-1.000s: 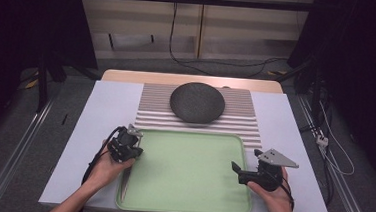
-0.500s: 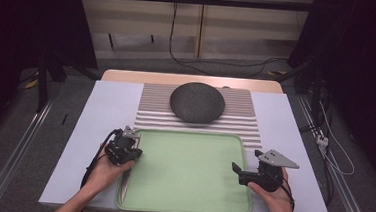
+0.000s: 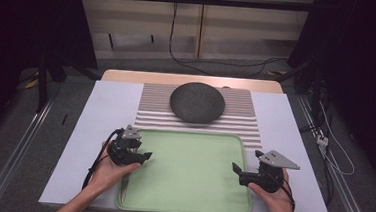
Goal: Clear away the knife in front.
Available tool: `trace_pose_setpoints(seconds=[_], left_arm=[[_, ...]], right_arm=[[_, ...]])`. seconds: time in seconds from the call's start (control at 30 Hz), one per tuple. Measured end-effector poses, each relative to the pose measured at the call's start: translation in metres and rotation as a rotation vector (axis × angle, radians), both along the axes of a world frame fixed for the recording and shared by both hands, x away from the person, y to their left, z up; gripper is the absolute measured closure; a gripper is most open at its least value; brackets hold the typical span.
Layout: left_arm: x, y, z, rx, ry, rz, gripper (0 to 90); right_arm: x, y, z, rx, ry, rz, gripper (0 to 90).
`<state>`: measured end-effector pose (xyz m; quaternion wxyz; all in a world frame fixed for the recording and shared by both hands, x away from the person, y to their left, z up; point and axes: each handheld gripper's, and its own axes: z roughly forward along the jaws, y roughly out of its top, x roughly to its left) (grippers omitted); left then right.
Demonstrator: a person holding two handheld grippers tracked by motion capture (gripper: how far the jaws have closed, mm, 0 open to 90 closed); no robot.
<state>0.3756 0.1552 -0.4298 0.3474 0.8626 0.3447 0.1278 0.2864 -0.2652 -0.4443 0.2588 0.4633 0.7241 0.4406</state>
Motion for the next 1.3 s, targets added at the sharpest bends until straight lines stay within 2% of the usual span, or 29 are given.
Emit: trace_pose_setpoints(seconds=[0.03, 0.1, 0.13, 0.2, 0.27, 0.3, 0.33, 0.4, 0.47, 0.53, 0.67, 0.77, 0.8, 0.87, 0.93, 1.03, 1.2, 1.3], left_arm=[[0.000, -0.001, 0.001, -0.012, -0.006, 0.001, 30.6], [0.001, -0.003, 0.003, -0.005, -0.028, 0.015, 20.1], [0.001, -0.003, 0.004, -0.013, -0.017, 0.018, 16.2], [0.001, -0.002, 0.007, -0.033, -0.007, 0.025, 15.3], [0.000, 0.002, 0.011, -0.083, 0.013, 0.015, 13.8], [-0.001, 0.002, 0.011, -0.094, 0.015, 0.009, 11.6], [-0.003, 0.004, 0.013, -0.097, 0.000, -0.007, 9.3], [-0.007, 0.005, 0.017, -0.092, -0.058, 0.009, 8.4], [-0.012, 0.008, 0.023, -0.116, -0.099, -0.002, 8.0], [-0.016, 0.010, 0.027, -0.143, -0.121, -0.016, 7.8], [-0.023, 0.014, 0.032, -0.118, -0.174, -0.019, 7.5], [-0.024, 0.019, 0.032, -0.111, -0.146, -0.007, 6.6], [-0.026, 0.022, 0.032, -0.136, -0.139, -0.003, 6.7], [-0.028, 0.028, 0.033, -0.156, -0.138, 0.039, 8.0], [-0.029, 0.035, 0.034, -0.185, -0.122, 0.041, 7.6], [-0.033, 0.049, 0.032, -0.218, -0.143, 0.086, 7.2], [-0.039, 0.059, 0.029, -0.185, -0.152, 0.116, 7.1], [-0.045, 0.064, 0.024, -0.149, -0.151, 0.123, 7.1]], right_arm=[[0.000, -0.001, 0.000, 0.000, 0.000, -0.005, 6.8], [-0.001, -0.002, 0.000, 0.000, -0.003, -0.011, 6.8], [-0.002, -0.003, 0.001, 0.001, -0.005, -0.014, 6.8], [-0.002, -0.003, 0.001, 0.002, -0.009, -0.015, 6.7], [-0.002, -0.003, 0.001, 0.003, -0.008, -0.017, 6.6], [-0.001, -0.003, 0.001, 0.003, -0.006, -0.020, 6.7], [-0.001, -0.003, 0.001, 0.003, -0.006, -0.019, 6.6], [-0.001, -0.002, 0.001, 0.002, -0.012, -0.015, 6.7], [-0.002, -0.002, 0.002, 0.003, -0.014, -0.015, 6.6], [-0.002, -0.003, 0.002, 0.003, -0.017, -0.016, 6.6], [-0.001, -0.004, 0.002, 0.009, -0.016, -0.023, 6.6], [-0.002, -0.005, 0.003, 0.011, -0.018, -0.026, 6.6], [-0.002, -0.005, 0.003, 0.010, -0.020, -0.026, 6.6], [-0.002, -0.005, 0.003, 0.010, -0.021, -0.027, 6.6], [-0.003, -0.006, 0.003, 0.012, -0.021, -0.027, 6.6], [-0.005, -0.005, 0.004, 0.015, -0.023, -0.029, 6.5], [-0.005, -0.005, 0.004, 0.015, -0.025, -0.031, 6.4], [-0.005, -0.006, 0.004, 0.015, -0.024, -0.033, 6.4]])
